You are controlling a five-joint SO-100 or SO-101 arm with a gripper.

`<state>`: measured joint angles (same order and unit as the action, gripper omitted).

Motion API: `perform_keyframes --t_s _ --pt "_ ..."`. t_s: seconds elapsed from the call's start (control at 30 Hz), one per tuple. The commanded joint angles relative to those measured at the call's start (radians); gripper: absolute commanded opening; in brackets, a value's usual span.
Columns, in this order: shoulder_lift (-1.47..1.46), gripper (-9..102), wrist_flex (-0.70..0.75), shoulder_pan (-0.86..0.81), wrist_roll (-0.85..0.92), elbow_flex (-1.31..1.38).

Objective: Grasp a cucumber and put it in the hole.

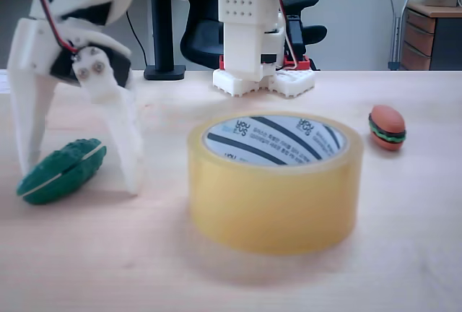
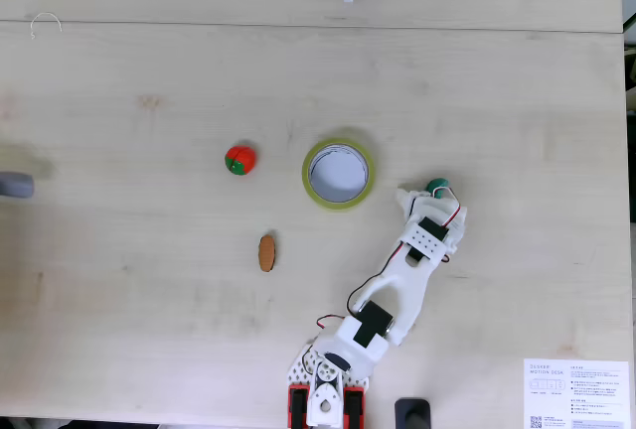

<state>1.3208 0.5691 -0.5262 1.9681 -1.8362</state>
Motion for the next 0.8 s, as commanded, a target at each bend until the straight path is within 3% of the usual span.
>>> perform_keyframes --t_s 0.0,0.23,0.77 --pt "0.008 35 -0.032 -0.008 0.009 0.023" --pt "0.003 28 -0.026 -0.008 0.009 -0.006" --pt "0.003 15 0.166 -0.006 0.006 -0.008"
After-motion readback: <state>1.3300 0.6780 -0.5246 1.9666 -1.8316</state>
